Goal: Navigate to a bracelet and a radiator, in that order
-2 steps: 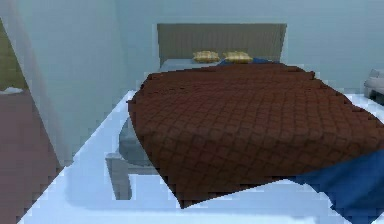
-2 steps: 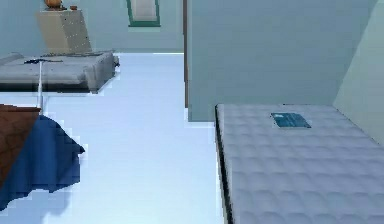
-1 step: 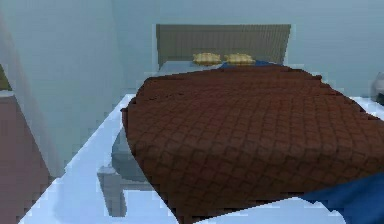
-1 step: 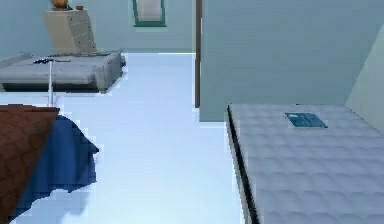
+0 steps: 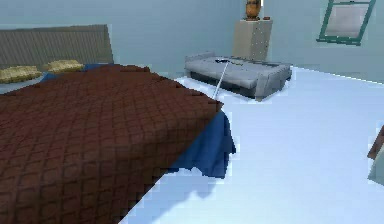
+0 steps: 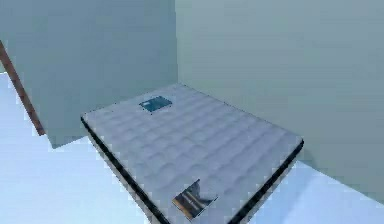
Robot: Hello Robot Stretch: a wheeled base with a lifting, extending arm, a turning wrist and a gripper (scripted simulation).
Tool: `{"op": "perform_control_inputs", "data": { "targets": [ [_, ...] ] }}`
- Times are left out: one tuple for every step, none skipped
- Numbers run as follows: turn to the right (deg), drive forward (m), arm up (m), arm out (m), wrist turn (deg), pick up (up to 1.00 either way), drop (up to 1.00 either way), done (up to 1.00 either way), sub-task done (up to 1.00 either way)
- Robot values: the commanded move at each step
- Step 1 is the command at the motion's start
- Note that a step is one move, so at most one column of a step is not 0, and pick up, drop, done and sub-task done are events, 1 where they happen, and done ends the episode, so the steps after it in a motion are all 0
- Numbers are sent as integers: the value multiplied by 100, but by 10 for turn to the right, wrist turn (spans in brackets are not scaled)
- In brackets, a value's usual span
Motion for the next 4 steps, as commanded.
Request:
{"op": "perform_control_inputs", "data": {
  "targets": [
    [330, 0, 0, 0, 0, 0, 0, 0, 0],
    [0, 100, 0, 0, 0, 0, 0, 0, 0],
    [30, 0, 0, 0, 0, 0, 0, 0, 0],
    [0, 100, 0, 0, 0, 0, 0, 0, 0]
  ]
}}
